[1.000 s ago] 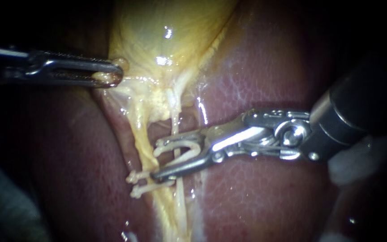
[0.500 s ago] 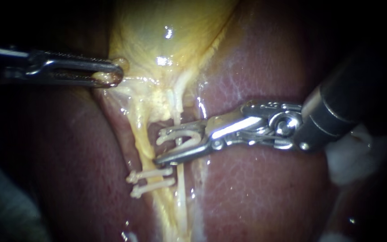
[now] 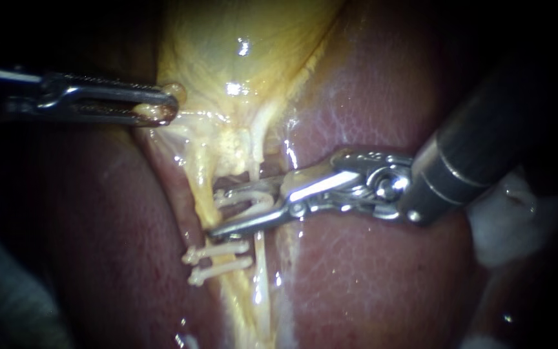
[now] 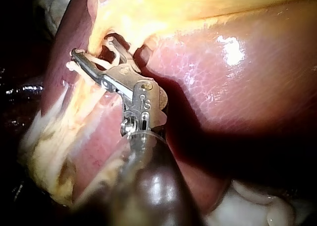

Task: Clipping third clip left tube

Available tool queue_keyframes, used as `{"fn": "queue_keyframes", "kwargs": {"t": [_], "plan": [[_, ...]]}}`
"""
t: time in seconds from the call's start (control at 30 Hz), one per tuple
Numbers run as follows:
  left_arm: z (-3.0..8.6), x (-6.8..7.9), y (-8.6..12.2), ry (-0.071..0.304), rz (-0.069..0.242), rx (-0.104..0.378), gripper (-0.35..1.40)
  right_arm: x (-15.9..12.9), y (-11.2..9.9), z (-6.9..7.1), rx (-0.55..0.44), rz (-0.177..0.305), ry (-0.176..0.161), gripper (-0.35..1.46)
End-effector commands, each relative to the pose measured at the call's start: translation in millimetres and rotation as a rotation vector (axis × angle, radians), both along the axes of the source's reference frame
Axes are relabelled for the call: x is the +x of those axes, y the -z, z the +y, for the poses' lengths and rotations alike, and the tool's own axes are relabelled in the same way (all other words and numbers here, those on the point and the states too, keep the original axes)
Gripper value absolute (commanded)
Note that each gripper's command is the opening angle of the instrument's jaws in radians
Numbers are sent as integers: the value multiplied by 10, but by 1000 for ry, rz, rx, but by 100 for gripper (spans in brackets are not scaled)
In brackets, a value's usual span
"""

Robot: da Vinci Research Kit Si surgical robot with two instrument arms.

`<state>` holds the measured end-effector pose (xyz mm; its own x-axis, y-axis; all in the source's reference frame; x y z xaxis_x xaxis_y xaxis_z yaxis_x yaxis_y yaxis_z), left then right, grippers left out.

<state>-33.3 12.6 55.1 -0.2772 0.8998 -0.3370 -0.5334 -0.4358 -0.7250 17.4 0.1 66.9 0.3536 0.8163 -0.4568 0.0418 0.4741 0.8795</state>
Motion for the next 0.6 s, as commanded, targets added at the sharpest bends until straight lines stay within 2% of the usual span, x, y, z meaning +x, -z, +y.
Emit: {"fn": "queue_keyframes", "kwargs": {"t": [0.03, 0.47, 0.6], "plan": [[0, 0, 0, 0, 0, -1, -35, 2, 0, -1, 1, 7, -1, 49], [0, -1, -1, 1, 1, -1, -35, 23, 11, -8, 55, 138, -74, 48], [0, -1, 0, 1, 1, -1, -35, 24, 22, -6, 66, 155, -62, 46]]}}
